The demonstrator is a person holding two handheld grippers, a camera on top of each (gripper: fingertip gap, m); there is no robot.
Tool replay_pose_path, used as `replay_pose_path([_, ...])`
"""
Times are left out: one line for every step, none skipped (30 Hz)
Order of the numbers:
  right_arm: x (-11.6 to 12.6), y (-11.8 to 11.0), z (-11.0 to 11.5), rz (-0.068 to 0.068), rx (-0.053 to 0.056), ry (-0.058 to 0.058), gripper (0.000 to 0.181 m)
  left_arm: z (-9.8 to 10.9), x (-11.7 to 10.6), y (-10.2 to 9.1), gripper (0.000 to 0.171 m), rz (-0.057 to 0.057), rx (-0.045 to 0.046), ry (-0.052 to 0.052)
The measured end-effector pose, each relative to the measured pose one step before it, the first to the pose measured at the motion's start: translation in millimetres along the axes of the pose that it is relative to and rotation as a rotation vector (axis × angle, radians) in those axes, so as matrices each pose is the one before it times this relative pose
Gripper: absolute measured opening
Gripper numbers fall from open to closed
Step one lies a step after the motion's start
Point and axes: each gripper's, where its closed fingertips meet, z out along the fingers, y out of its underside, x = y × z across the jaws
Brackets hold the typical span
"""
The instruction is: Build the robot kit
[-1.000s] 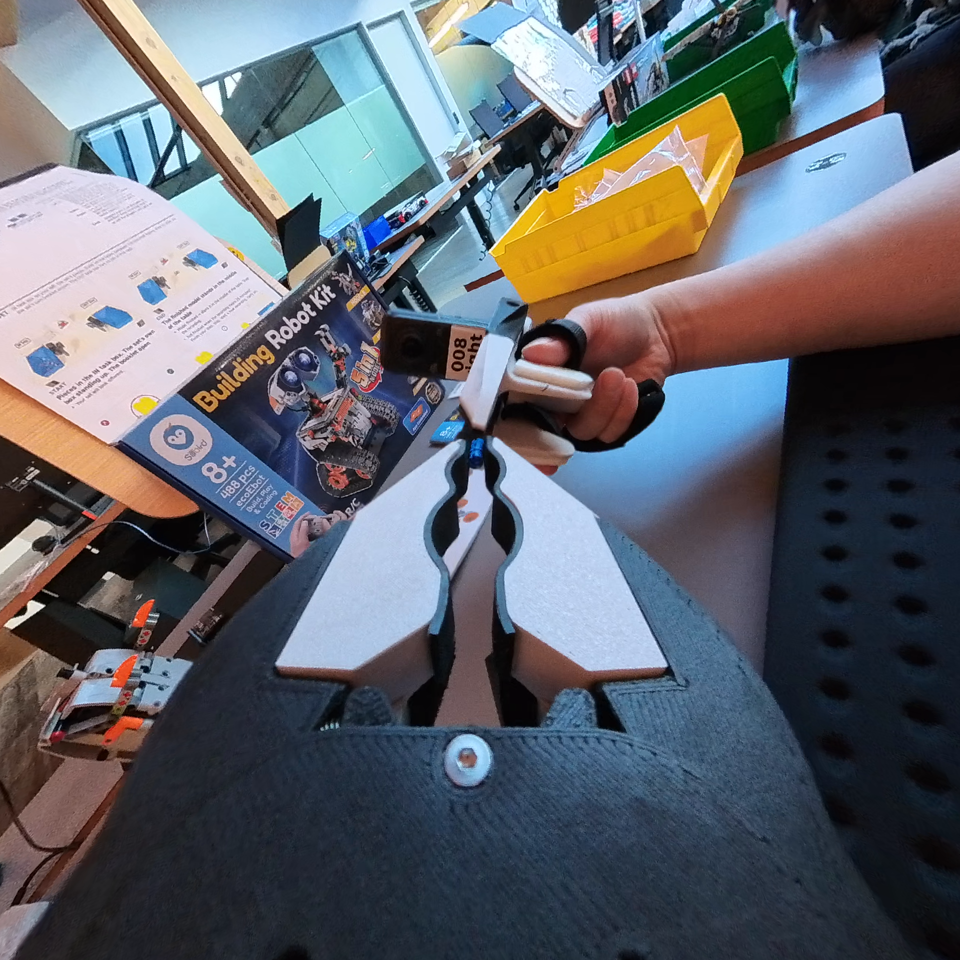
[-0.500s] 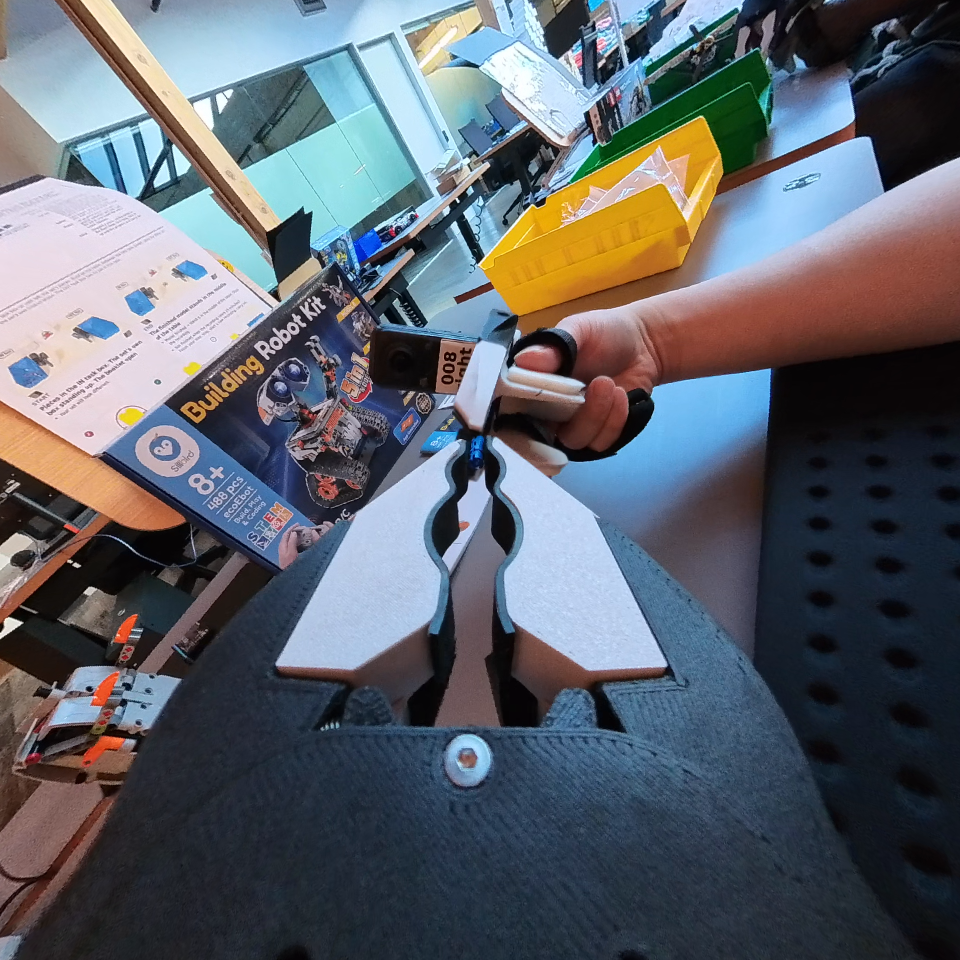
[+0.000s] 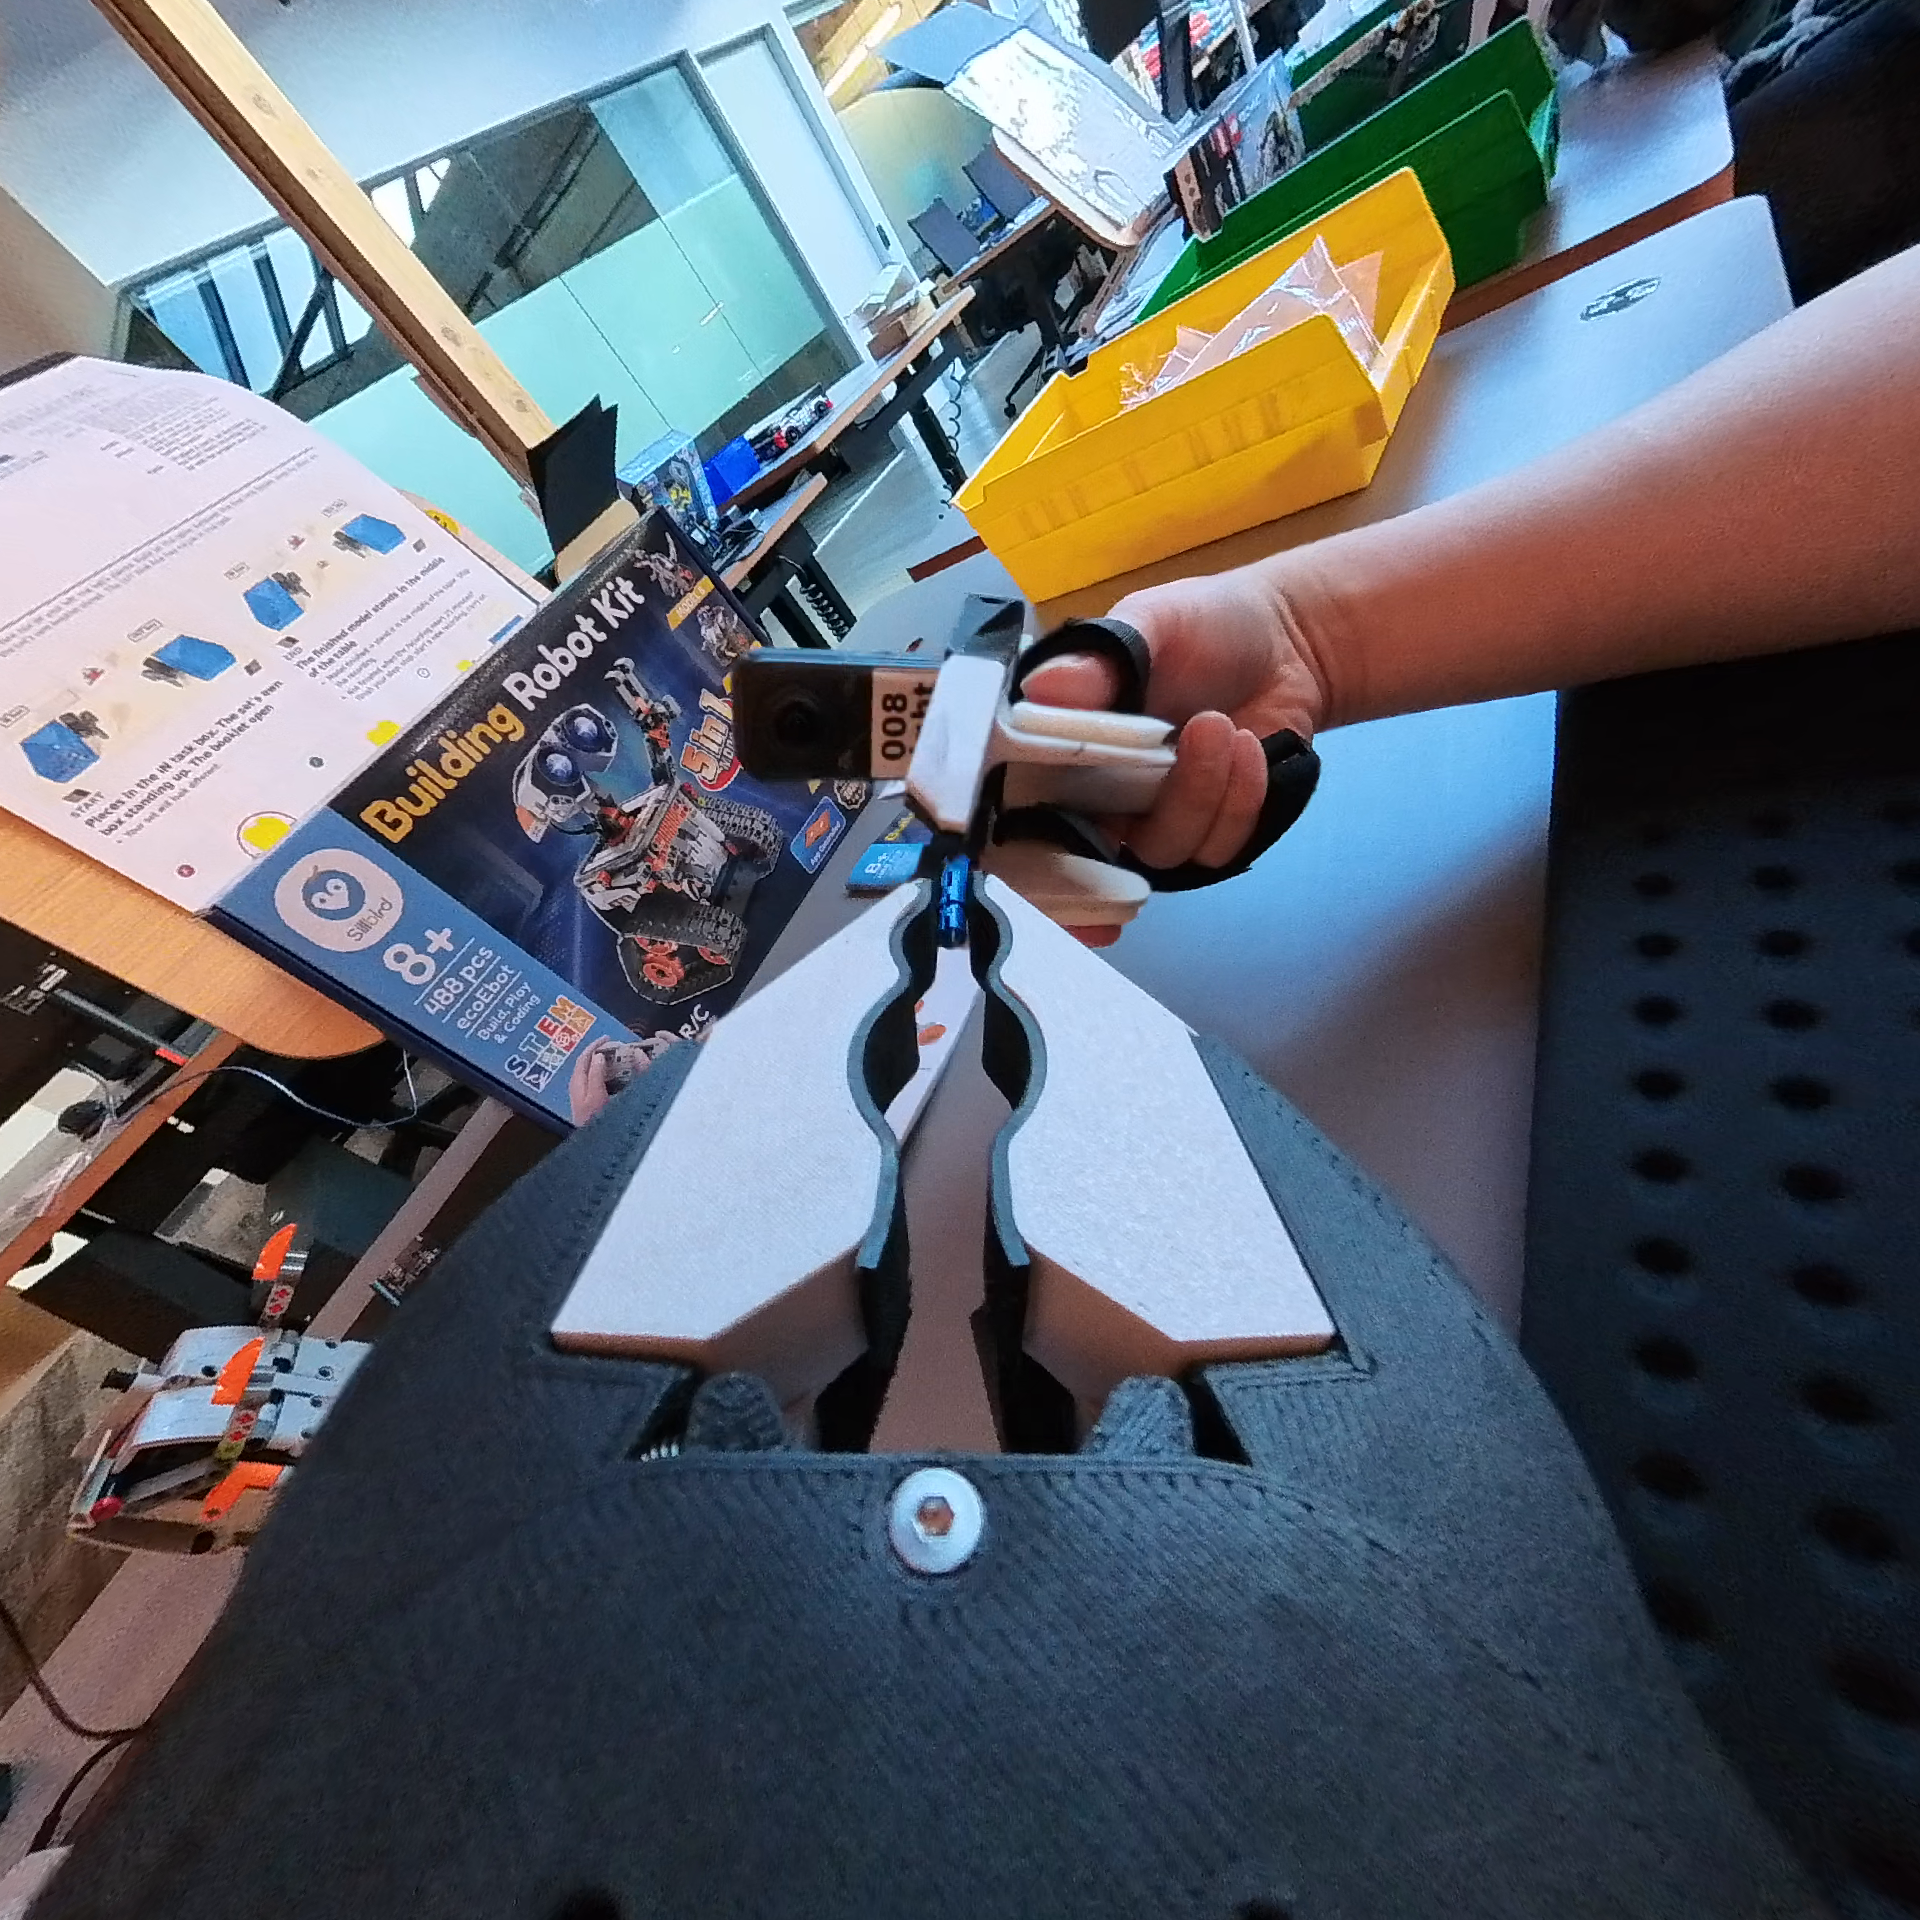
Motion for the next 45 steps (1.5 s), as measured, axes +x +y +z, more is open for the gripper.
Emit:
replay_pose_path([0.49,2.61,1.11,-0.0062,-0.0176,0.0075,0.013,0.15,-0.24,1.21,0.002,-0.0021,-0.00642,0.0004])
replay_pose_path([1.32,-0.58,0.58,-0.012,0.0019,0.0136,0.008,0.32,-0.42,1.19,0.002,0.0013,-0.00625,-0.0013])
replay_pose_path([1.21,-0.82,-0.06,-0.0068,0.0027,0.011,0.004,0.31,0.22,0.95,0.002,0.0006,-0.00469,0.0024])
replay_pose_path([0.06,-0.05,-0.48,-0.0019,-0.0016,0.0008,0.003,0.4,0.19,0.6,0.003,-0.0028,-0.00251,0.0026])
replay_pose_path([0.0,-0.49,-0.31,-0.0048,0.0032,-0.0003,0.003,0.22,-0.15,-0.08,0.003,-0.0058,0.00189,0.001])
replay_pose_path([0.23,0.1,-0.26,0.0016,0.0002,-0.0008,0.003,0.23,-0.03,0.1,0.003,-0.0063,0.00127,0.0028])
replay_pose_path([0.01,0.19,-0.22,0.0075,0.0002,-0.0046,0.003,0.16,0.15,0.15,0.003,-0.0035,0.00113,0.003])
replay_pose_path([-0.14,-0.28,-0.28,0.0117,0.0042,-0.0077,0.003,0.25,0.02,-0.13,0.002,-0.0003,0.00165,0.0001])
replay_pose_path([0.17,-0.57,-0.16,0.0102,0.0053,-0.0052,0.003,0.26,-0.05,-0.09,0.003,0.0008,0.00086,-0.0006])
replay_pose_path([0.65,0.14,-0.12,0.0019,0.0002,0.0013,0.003,0.11,0.04,0.47,0.003,0.0009,-0.00304,0.0006])
replay_pose_path([0.04,0.86,-0.14,-0.0026,-0.0063,0.0026,0.003,-0.01,0.52,0.33,0.003,-0.0002,-0.00112,0.0044])
replay_pose_path([0.5,-0.26,-0.25,-0.0108,-0.0013,0.0092,0.002,0.17,0.11,0.39,0.003,-0.0038,-0.00191,0.001])
replay_pose_path([0.65,-0.06,-0.22,-0.0118,-0.0022,0.0099,0.002,0.18,-0.31,0.59,0.003,-0.0028,-0.00403,-0.0024])
replay_pose_path([-0.24,0.71,-0.18,-0.0038,-0.0067,0.0019,0.002,0.15,0.46,0.04,0.003,-0.0009,-0.00043,0.0016])
replay_pose_path([-0.44,-0.36,-0.13,0.0011,0.001,-0.0023,0.002,0.25,0.08,-0.35,0.003,0.0003,0.00204,-0.0026])
replay_pose_path([-0.46,-0.28,-0.16,0.0027,0.0026,-0.0044,0.002,0.21,-0.17,-0.55,0.003,0.0012,0.00329,-0.0045])
replay_pose_path([0.19,0.06,-0.24,0.0038,0.0009,-0.0006,0.002,0.22,-0.03,0.0,0.003,-0.0005,0.00016,-0.0011])
replay_pose_path([-0.12,0.28,-0.17,-0.0005,-0.0014,-0.0005,0.002,0.19,0.18,0.08,0.003,-0.0033,-0.00008,0.0023])
replay_pose_path([-1.15,-0.27,-0.11,-0.0036,0.0007,-0.0049,0.002,0.09,0.05,-1.05,0.003,-0.0078,0.00708,0.0019])
replay_pose_path([-1.05,-0.24,0.18,-0.0017,-0.0002,-0.0047,0.002,0.09,-0.14,-1.31,0.003,-0.0089,0.00924,0.0019])
replay_pose_path([-0.84,-0.25,0.01,-0.0016,0.0,-0.0026,0.002,-0.1,-0.11,-0.86,0.003,-0.0066,0.00575,0.0015])
replay_pose_path([-0.39,-0.32,0.1,-0.0028,0.0018,-0.0007,0.002,0.0,-0.38,-0.58,0.003,-0.0045,0.00315,0.0002])
replay_pose_path([-0.1,0.11,-0.05,0.0006,-0.0004,-0.0009,0.002,-0.04,0.11,-0.1,0.003,-0.001,0.00061,0.0014])
replay_pose_path([-0.06,0.02,0.02,0.0029,0.0009,-0.0018,0.002,-0.09,-0.06,-0.13,0.003,0.0028,-0.00003,-0.0009])
replay_pose_path([-0.1,0.04,-0.02,0.0007,-0.0003,-0.0003,0.002,0.07,0.02,0.05,0.003,0.0022,0.00008,-0.0008])
replay_pose_path([0.09,0.19,-0.12,-0.0022,-0.0016,0.0013,0.002,0.01,0.23,0.05,0.003,-0.0006,-0.00087,0.0005])
replay_pose_path([0.07,0.25,-0.03,-0.0003,-0.0022,0.0006,0.003,0.02,0.22,0.05,0.003,-0.0022,-0.00036,0.002])
replay_pose_path([-0.21,-0.21,0.04,0.0011,0.0014,-0.0018,0.002,-0.14,0.02,-0.11,0.003,-0.0024,0.00165,-0.0001])
replay_pose_path([-0.51,-0.63,-0.18,0.0014,0.0038,-0.0032,0.002,-0.54,-0.15,-0.89,0.003,-0.0013,0.00692,-0.0013])
replay_pose_path([0.67,-0.17,-0.41,0.0004,0.0006,0.0047,0.002,-0.87,0.14,-1.59,0.003,-0.0039,0.01073,0.0022])
replay_pose_path([1.65,0.46,-0.64,-0.0028,-0.0027,0.0121,0.002,-1.02,-0.45,-1.81,0.003,-0.0096,0.01139,0.0009])
replay_pose_path([1.03,0.26,-0.35,-0.0039,-0.0016,0.0071,0.002,-1.17,-0.92,-2.17,0.002,-0.0128,0.01367,0.0])
replay_pose_path([-0.93,-0.9,-0.14,0.0007,0.0062,-0.0069,0.002,-0.59,-0.42,-1.12,0.001,-0.0101,0.00686,0.0038])
replay_pose_path([-1.12,-0.86,0.17,0.0055,0.0051,-0.0084,0.002,-0.22,-1.11,0.65,0.001,0.0006,-0.00552,-0.0043])
replay_pose_path([0.67,0.33,0.11,-0.0006,-0.002,0.0032,0.002,-0.23,-0.75,0.13,0.002,0.0103,-0.00334,-0.0048])
replay_pose_path([-0.41,0.25,0.18,-0.0012,-0.0007,-0.0033,0.002,-0.08,0.16,-0.38,0.004,0.0068,-0.00098,0.0006])
replay_pose_path([-1.09,-0.05,0.36,0.0018,0.0009,-0.0073,0.002,0.16,1.14,-0.45,0.006,-0.0006,-0.00037,0.0075])
replay_pose_path([-0.51,-0.38,0.1,0.0012,0.0031,-0.0033,0.002,0.4,0.48,0.19,0.009,-0.0025,-0.00293,0.0033])
replay_pose_path([0.13,-0.29,0.05,-0.0011,0.0017,0.0012,0.002,0.6,0.48,1.01,0.01,0.0001,-0.00627,0.0025])
replay_pose_path([0.35,0.2,-0.04,-0.0019,-0.0013,0.0024,0.002,0.42,-0.15,1.09,0.01,0.0031,-0.00559,-0.0031])
replay_pose_path([-0.65,0.16,-0.02,-0.0009,-0.0014,-0.0036,0.002,0.14,0.14,-0.11,0.008,0.0051,0.00227,-0.0029])
replay_pose_path([-0.75,-0.48,0.06,-0.0002,0.0031,-0.0044,0.002,0.21,0.57,-0.73,0.005,0.0013,0.00574,0.0008])
replay_pose_path([-0.26,0.03,0.05,0.0003,0.0004,-0.0013,0.002,0.43,-0.05,-0.08,0.005,-0.0029,0.00025,-0.0017])
replay_pose_path([0.15,0.69,0.06,-0.0016,-0.0046,0.0013,0.002,0.11,-0.7,-0.03,0.003,-0.0013,0.00082,-0.0044])
replay_pose_path([-0.77,-0.35,0.03,-0.0035,0.002,-0.0035,0.002,0.1,0.07,-0.6,0.003,-0.0006,0.00537,0.0003])
